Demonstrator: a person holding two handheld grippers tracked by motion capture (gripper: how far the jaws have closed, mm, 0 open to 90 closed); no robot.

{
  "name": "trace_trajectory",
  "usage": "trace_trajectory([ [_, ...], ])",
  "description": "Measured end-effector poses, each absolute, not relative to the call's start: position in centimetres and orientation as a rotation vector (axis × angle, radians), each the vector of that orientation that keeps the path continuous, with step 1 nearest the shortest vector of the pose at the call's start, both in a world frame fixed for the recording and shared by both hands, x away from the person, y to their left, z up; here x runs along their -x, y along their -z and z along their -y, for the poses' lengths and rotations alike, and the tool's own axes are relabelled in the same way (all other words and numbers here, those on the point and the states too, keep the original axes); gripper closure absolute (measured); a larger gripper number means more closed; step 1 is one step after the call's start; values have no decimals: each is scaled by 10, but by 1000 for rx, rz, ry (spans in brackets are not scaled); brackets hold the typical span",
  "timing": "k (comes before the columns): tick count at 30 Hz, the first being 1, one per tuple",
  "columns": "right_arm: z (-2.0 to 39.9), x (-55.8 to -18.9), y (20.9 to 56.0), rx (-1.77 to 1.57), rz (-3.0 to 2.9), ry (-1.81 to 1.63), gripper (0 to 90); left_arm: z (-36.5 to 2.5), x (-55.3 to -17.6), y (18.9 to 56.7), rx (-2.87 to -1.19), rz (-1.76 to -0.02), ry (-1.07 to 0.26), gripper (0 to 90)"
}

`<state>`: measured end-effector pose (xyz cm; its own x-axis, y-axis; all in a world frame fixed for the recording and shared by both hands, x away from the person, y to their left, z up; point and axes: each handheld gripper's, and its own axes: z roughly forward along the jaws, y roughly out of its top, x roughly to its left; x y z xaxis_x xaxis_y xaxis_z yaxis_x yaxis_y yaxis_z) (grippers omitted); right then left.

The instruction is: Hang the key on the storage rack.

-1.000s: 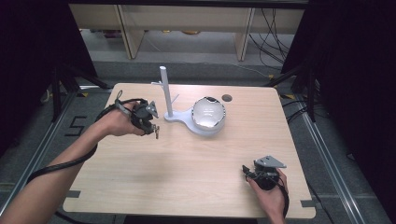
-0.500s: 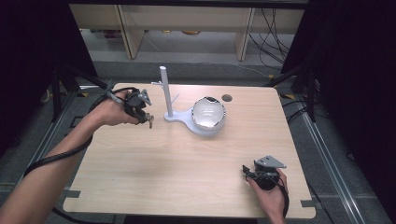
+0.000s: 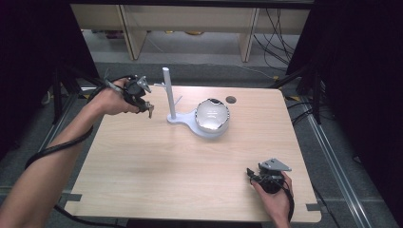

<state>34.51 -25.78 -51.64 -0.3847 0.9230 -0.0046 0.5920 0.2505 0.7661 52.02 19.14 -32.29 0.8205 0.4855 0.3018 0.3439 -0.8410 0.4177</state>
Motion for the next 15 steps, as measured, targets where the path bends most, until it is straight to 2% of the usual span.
trace_trajectory([
  [15, 258, -345, 516, -1365, -2062, -956, 480, -189, -542, 301, -2622, -649, -649, 683],
])
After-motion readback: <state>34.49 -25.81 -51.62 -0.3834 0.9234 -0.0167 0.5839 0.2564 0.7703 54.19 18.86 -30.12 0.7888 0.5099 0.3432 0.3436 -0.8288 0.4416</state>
